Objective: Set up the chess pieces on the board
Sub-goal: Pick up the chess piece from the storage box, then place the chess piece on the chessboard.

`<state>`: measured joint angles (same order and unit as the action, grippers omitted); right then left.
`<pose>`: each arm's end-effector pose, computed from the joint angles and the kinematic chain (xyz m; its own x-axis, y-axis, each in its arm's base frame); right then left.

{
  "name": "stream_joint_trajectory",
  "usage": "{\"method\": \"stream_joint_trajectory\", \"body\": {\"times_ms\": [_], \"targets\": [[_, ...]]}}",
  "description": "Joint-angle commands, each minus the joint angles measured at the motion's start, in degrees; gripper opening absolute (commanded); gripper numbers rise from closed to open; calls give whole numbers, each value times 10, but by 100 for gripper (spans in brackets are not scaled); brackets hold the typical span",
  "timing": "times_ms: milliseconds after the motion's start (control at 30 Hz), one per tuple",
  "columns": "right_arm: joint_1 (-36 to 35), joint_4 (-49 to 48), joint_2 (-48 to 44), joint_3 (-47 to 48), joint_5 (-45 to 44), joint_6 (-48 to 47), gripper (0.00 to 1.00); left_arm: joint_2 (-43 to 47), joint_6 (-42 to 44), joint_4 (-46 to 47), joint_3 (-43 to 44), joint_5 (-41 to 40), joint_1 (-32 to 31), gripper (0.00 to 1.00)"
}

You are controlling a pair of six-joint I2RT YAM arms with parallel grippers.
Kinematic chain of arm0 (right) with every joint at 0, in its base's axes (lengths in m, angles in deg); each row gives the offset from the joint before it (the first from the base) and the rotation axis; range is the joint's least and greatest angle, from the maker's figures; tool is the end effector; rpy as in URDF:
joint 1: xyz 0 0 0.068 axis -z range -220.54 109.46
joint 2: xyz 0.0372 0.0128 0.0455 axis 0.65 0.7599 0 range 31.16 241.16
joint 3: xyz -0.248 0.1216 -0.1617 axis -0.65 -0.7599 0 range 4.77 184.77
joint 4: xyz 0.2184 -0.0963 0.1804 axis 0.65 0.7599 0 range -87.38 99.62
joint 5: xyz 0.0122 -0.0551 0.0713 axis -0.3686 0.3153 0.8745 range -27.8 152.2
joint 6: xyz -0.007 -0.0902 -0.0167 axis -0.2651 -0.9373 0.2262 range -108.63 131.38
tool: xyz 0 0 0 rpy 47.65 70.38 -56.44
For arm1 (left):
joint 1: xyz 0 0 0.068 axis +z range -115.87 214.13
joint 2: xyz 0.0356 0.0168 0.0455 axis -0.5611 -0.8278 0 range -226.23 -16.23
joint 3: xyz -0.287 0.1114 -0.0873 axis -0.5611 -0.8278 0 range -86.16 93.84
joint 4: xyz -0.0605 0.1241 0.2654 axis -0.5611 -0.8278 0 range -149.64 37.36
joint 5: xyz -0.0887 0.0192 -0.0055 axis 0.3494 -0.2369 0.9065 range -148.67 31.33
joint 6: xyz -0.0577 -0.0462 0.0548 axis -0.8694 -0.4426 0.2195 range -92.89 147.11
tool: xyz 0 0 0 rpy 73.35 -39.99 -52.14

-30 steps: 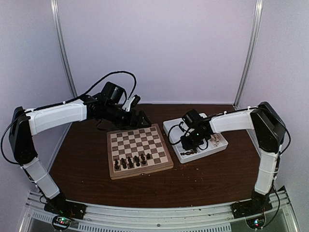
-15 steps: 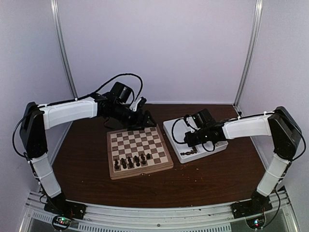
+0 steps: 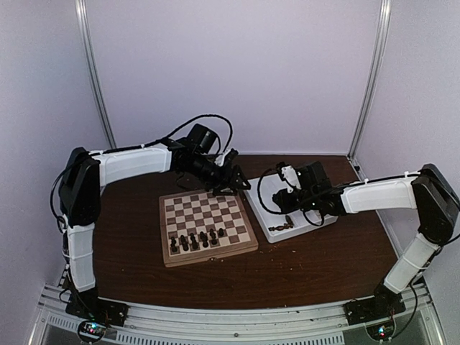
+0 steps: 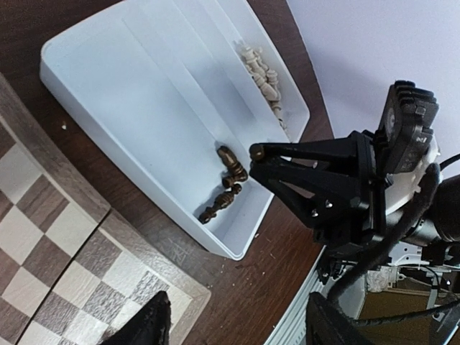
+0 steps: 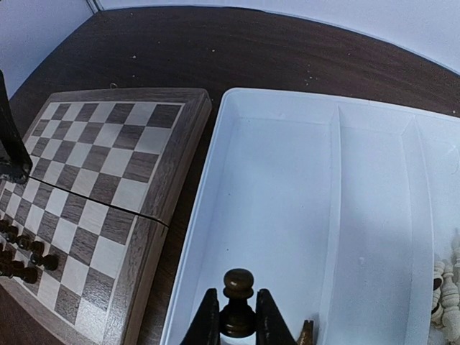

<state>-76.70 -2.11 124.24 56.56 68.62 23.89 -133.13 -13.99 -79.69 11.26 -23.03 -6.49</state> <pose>0.3304 0.2528 0.1897 -0.6122 -0.1807 -0.7698 -0.5390 0.8077 0.2391 0.3840 -0.3929 0.2513 -0.9629 0.1222 -0.2405 0.2659 0.5788 -0.7709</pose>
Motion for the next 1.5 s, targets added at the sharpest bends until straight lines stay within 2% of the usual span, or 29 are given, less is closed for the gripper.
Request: {"method": "stream_joint_trajectory", "body": {"times_ms": [0, 267, 633, 833, 1033, 1167, 1233, 1467], "targets": [[2, -23, -3, -9, 5, -20, 11, -31, -14, 14, 48, 33, -18, 63], [1, -79, 12, -26, 30, -12, 12, -80, -17, -8, 103, 32, -27, 60], [-4, -88, 27, -33, 33, -26, 12, -130, -26, -19, 160, 25, -27, 57], [-17, -102, 29, -40, 34, -37, 11, -159, -19, -54, 209, 18, -26, 49], [-36, -100, 28, -37, 19, -51, 11, -168, -21, -59, 208, 25, -26, 50], [-45, -97, 25, -31, 15, -57, 11, -168, -20, -64, 204, 24, -26, 59], [-51, -97, 23, -30, 13, -61, 11, -168, -20, -64, 200, 23, -26, 59], [-68, -96, 22, -25, 1, -63, 10, -168, -20, -64, 183, 31, -26, 51]]}}
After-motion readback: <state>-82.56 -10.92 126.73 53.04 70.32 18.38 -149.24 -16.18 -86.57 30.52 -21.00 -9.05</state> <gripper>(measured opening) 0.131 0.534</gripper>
